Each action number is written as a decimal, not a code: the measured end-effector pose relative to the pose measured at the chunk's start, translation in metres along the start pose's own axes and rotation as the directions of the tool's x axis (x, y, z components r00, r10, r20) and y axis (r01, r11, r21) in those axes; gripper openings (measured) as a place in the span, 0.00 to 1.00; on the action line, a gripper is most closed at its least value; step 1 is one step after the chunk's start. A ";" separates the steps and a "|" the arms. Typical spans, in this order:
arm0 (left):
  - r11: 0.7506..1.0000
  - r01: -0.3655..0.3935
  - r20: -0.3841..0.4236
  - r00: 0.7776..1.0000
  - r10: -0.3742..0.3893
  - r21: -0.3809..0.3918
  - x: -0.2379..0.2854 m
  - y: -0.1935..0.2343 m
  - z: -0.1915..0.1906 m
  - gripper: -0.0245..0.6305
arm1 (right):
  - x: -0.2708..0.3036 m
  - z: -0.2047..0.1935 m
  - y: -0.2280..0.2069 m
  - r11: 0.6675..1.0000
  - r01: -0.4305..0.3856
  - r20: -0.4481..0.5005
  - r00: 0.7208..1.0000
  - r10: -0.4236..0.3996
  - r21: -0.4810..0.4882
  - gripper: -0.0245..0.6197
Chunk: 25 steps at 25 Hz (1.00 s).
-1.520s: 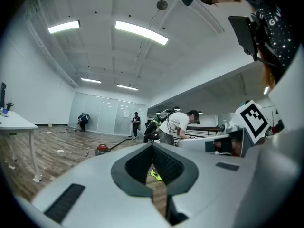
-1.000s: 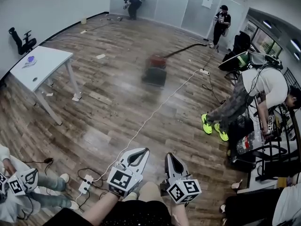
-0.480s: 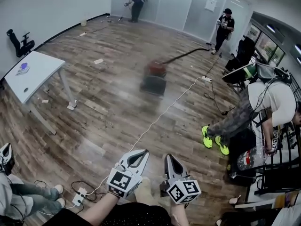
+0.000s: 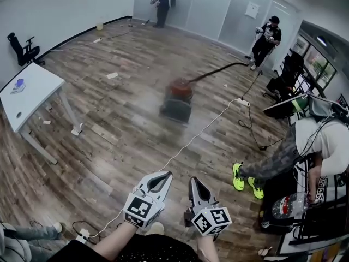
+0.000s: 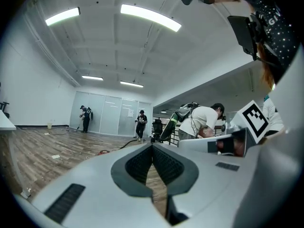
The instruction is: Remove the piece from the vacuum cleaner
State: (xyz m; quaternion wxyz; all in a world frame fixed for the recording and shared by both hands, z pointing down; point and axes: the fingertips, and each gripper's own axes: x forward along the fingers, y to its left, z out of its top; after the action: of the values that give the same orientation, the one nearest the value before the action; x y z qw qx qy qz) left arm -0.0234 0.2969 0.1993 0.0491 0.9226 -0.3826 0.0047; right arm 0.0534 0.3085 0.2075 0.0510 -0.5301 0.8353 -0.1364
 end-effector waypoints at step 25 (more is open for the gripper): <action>0.999 -0.004 -0.073 0.997 0.001 -0.050 0.190 0.116 -0.007 0.05 | 0.166 0.025 -0.138 0.998 0.017 -0.049 0.999 -0.014 0.063 0.05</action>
State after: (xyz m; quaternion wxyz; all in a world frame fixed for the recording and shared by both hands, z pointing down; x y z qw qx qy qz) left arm 0.0288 0.0822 0.2247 0.0861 0.9198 -0.3818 0.0287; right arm 0.1077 0.1000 0.2327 0.0464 -0.5313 0.8273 -0.1762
